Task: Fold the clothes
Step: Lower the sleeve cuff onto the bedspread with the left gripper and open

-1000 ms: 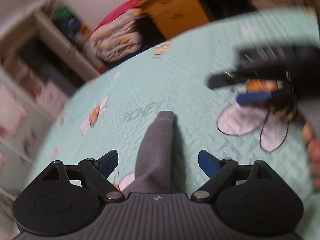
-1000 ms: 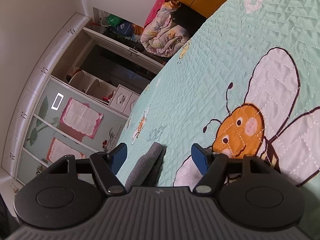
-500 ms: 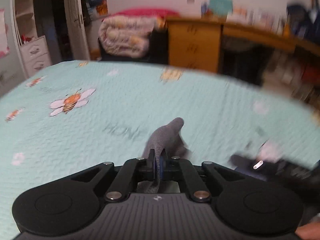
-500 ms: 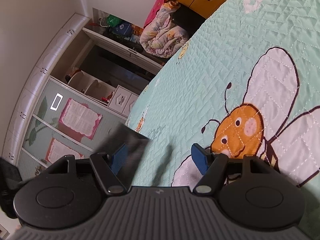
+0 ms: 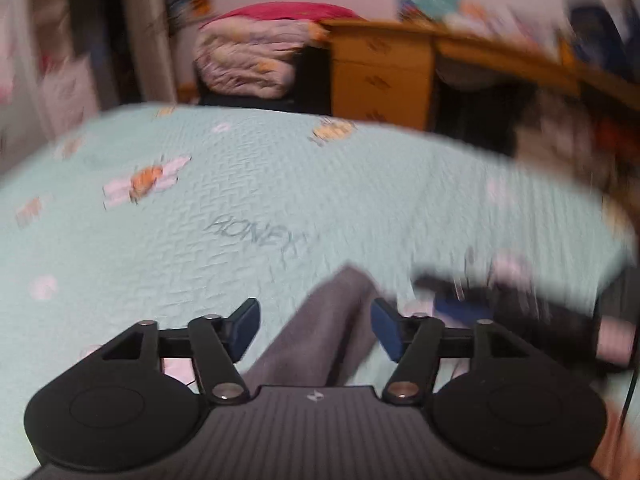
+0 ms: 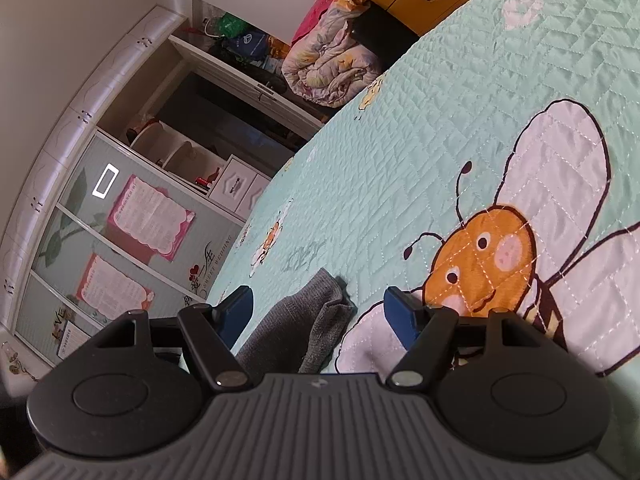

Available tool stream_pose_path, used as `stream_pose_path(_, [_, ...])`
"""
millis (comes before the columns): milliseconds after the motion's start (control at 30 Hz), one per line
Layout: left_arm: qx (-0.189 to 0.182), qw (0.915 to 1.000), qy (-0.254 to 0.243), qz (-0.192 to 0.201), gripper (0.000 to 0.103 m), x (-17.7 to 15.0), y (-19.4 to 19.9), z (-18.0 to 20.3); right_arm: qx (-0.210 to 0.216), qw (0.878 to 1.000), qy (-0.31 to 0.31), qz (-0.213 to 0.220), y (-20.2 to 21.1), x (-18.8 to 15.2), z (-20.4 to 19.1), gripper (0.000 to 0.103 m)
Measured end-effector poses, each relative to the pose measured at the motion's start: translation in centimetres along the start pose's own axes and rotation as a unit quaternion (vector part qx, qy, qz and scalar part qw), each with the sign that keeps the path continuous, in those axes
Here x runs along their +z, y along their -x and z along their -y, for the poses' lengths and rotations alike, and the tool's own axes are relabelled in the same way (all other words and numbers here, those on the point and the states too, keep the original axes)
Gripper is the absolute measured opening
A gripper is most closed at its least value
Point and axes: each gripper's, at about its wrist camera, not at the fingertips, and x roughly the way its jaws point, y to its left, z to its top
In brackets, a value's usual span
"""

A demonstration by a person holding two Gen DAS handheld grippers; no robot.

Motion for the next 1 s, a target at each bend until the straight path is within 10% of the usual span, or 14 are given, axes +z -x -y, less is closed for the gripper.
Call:
stream_pose_path(100, [0.068,0.9881,-0.135,-0.031,0.083,-3.1,-0.9,3.6,0.002,1.000,-0.002,0.000,0.0,0.0,0.1,0.072])
stream_pose_path(167, [0.048,0.9879,-0.137,-0.056,0.047,-4.1,-1.7,2.8,0.002,1.000,0.000,-0.001,0.0,0.0,0.1,0.072])
stream_pose_path(200, [0.035,0.9882,-0.133,-0.068,0.004,-4.5,-2.2,2.3,0.001,1.000,0.002,-0.001,0.0,0.0,0.1,0.072])
stream_pose_path(300, [-0.007,0.9984,-0.003,-0.056,0.006,-3.9,-1.9,-2.7,0.001,1.000,0.003,-0.002,-0.1,0.0,0.1,0.072])
stream_pose_path(467, [-0.042,0.9898,0.123,-0.058,0.006,-3.9,-2.7,-8.4,0.001,1.000,0.003,-0.003,-0.1,0.0,0.1,0.072])
stream_pose_path(1000, [-0.100,0.9731,0.202,-0.046,0.006,-4.2,-2.4,-11.0,0.039,0.999,-0.001,-0.035,-0.6,-0.1,-0.4,0.072])
